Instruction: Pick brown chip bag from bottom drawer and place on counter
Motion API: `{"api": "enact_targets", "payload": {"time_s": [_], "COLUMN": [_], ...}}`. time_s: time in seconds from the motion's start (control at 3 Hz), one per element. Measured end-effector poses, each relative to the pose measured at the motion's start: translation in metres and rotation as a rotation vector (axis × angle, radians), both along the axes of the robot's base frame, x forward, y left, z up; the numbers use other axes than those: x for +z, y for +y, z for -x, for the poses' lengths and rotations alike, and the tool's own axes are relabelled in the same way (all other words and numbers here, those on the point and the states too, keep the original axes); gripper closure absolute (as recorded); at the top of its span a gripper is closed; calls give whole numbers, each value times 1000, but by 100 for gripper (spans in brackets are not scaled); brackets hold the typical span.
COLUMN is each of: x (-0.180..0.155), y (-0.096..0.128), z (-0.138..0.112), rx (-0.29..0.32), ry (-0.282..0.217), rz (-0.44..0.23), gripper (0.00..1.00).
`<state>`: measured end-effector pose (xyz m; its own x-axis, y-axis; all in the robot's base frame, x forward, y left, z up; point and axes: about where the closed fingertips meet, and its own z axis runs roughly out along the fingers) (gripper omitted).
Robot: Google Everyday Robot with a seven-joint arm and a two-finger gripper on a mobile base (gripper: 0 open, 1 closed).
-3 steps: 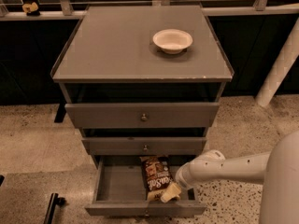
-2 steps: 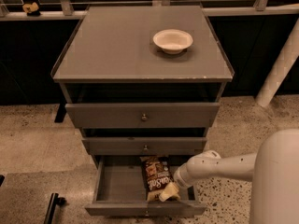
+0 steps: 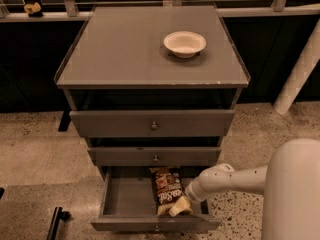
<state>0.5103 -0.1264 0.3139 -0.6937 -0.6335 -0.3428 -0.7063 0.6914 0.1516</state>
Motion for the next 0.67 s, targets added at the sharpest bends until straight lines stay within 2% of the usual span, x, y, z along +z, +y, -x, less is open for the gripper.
{"api": "enact_targets", "payload": {"time_s": [0.33, 0.67], "x": [-36, -68], "y": [1, 2], "z": [-3, -10], "rx": [-28, -53], "ry": [3, -19], "rz": [-10, -22], "gripper": [0, 0]}}
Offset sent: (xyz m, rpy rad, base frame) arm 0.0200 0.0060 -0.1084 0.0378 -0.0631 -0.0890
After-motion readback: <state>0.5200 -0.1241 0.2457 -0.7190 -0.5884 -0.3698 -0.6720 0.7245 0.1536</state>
